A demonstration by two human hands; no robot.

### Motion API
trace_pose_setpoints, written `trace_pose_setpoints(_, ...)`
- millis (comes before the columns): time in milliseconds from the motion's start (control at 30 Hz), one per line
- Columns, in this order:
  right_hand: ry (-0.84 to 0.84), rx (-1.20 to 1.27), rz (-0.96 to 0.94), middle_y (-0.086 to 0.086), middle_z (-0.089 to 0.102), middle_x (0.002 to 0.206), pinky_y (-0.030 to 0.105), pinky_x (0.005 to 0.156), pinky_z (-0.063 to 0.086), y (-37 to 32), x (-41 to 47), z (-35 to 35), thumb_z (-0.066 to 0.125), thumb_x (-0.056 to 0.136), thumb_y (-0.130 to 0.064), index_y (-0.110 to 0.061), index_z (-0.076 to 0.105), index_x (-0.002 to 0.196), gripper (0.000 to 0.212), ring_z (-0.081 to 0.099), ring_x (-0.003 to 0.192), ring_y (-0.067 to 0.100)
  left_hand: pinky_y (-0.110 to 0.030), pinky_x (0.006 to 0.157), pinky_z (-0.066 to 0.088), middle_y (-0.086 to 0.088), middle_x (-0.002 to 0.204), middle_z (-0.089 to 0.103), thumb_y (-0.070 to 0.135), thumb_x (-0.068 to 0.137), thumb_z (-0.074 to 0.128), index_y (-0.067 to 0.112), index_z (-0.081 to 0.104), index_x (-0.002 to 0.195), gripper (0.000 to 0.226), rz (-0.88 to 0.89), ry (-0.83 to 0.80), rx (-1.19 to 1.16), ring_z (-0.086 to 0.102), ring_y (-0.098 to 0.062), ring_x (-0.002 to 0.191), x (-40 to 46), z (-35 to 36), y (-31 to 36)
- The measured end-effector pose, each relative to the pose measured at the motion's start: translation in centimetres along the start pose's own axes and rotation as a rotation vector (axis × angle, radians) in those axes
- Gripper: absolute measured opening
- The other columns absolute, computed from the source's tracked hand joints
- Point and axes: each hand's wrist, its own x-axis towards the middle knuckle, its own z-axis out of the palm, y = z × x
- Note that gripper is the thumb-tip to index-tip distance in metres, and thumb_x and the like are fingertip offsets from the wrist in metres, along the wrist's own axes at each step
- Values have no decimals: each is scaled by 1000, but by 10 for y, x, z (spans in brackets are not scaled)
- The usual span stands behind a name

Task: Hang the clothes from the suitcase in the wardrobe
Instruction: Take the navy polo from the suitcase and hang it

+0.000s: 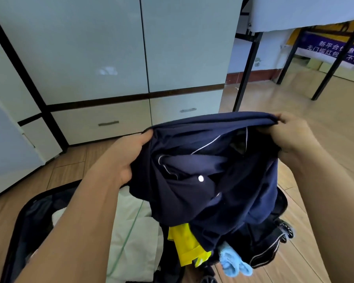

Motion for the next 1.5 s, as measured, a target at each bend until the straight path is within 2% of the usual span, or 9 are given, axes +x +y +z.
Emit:
trace_pose_setpoints(133,-595,99,230,14,73,93,28,65,58,11,-17,-7,94,41,-45,-12,75,88,60,71,80,25,-30,61,57,-7,83,73,35,93,56,11,72,85,30,-80,-10,-191,69,-22,68,5,-9,-11)
trace_pose_setpoints(267,-378,155,317,9,68,96,28,67,49,37,-18,2,54,92,-42,-15,64,85,30,61,75,16,-24,49,54,-8,61,66,22,97,45,7,70,59,48,-159,-101,-269,64,-21,52,6,-3,-19)
trace_pose_setpoints(400,-333,-918,73,15,64,118,31,85,45,59,-23,23,57,90,-50,-8,64,107,45,57,96,23,-34,70,58,-14,84,71,28,93,57,3,72,88,29,-167,-81,-238,68,-27,73,8,13,-30)
trace_pose_setpoints(600,-867,-351,-264,-16,67,114,21,100,46,14,-47,61,75,81,-18,-30,63,116,39,61,108,-1,-40,72,55,-16,83,70,18,93,60,6,71,89,16,-135,-34,-219,65,-28,69,13,33,-35)
trace_pose_setpoints(733,-498,-117,-311,-16,70,83,22,83,51,1,-56,76,61,90,-19,-31,71,86,16,64,79,-3,-37,65,55,-13,74,67,6,94,52,7,69,83,20,-45,84,-303,63,-25,65,19,36,-33)
trace_pose_setpoints(933,-930,-774,-235,3,71,77,29,74,56,-7,-58,69,62,65,-73,-10,70,84,67,69,74,16,-44,84,56,-18,111,67,9,95,54,3,65,115,24,23,237,-324,66,-29,95,34,27,-39)
trace_pose_setpoints(1167,-380,-641,-339,4,60,70,30,66,40,-7,-48,69,38,99,-47,-9,60,70,53,57,70,18,-31,90,54,3,113,70,13,81,73,18,57,126,48,343,-169,89,67,-14,103,14,35,-22)
trace_pose_setpoints(1333,238,-953,-476,33,61,100,37,69,29,-28,-29,35,23,104,-42,6,60,100,61,55,95,46,-29,69,51,2,85,71,10,94,58,24,67,85,19,359,204,173,67,-18,83,22,24,-31)
trace_pose_setpoints(1500,238,26,15,5,63,87,33,73,50,-26,-7,8,40,100,-47,-10,57,87,43,61,85,27,-43,86,53,0,90,68,17,95,55,27,64,84,17,353,553,-152,64,-22,90,43,-7,-26)
